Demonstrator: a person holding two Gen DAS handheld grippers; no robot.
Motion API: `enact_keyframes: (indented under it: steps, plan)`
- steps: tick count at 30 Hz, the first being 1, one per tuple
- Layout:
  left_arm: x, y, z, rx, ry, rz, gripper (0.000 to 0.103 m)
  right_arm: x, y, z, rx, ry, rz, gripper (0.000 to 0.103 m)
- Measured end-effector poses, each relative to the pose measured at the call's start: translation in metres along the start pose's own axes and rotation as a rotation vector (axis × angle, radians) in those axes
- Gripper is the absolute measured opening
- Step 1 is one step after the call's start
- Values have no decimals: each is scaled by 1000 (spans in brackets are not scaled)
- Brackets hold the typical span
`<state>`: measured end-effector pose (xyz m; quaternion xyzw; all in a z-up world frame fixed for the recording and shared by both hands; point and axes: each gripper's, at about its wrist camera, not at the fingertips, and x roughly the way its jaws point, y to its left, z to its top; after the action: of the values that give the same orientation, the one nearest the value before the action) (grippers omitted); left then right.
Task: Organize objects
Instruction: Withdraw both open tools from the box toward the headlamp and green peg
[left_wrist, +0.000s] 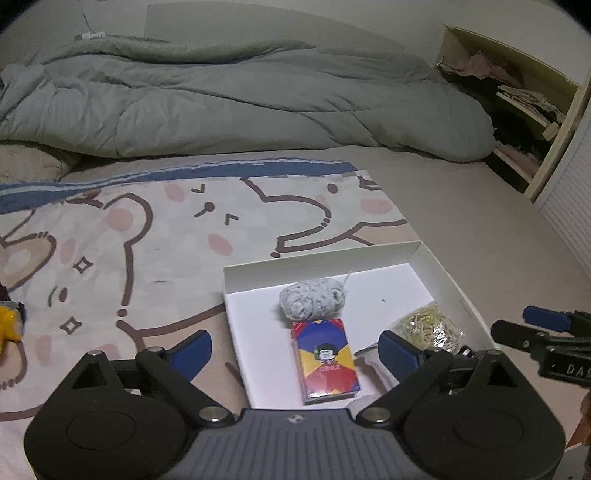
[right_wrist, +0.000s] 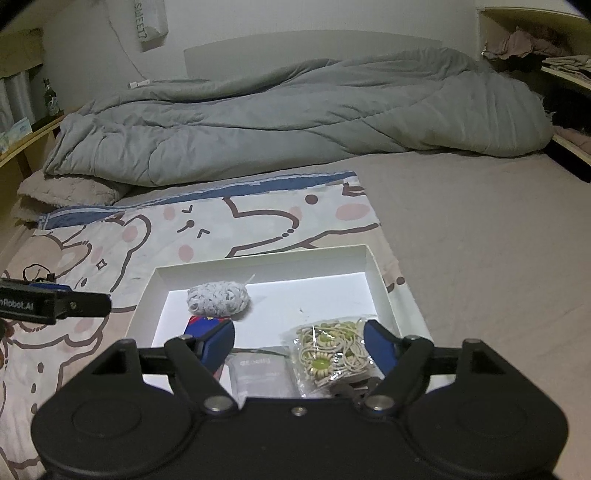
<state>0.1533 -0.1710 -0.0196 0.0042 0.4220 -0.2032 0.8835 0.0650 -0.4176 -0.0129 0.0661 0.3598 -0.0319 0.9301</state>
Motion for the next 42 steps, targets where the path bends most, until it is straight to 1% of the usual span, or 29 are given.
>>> enact_keyframes:
  steps: [6,9,12,14,20,25,29,32,38,42]
  plan:
    - [-8,7,-10,22,-18,17,101,-10,0,-11,7,2,-14,81]
    - [-12,10,-16,35,-28,23,103,-14,4,-15,2,2,-21,84]
    - [-14,12,-23,42,-28,19,103,-18,7,-18,1,-1,-24,89]
    - [-15,13,-26,37,-33,13,103,-19,10,-20,3,-3,-24,94]
    - [-20,16,-33,39,-73,29,103,-20,17,-21,-6,-14,-35,103]
    - [-21,20,-35,34,-82,32,103,-16,19,-22,-6,-8,-55,103]
    - [-21,21,-38,56,-81,51,103,-14,20,-22,-13,-7,-68,103]
    - [-21,24,-39,60,-78,57,103,-14,22,-22,-15,-9,-65,103]
    - [-27,38,-38,31,-86,58,103,-12,31,-19,-27,-10,-55,103]
    - [-31,52,-37,18,-90,81,103,-7,42,-15,-38,-9,-47,103]
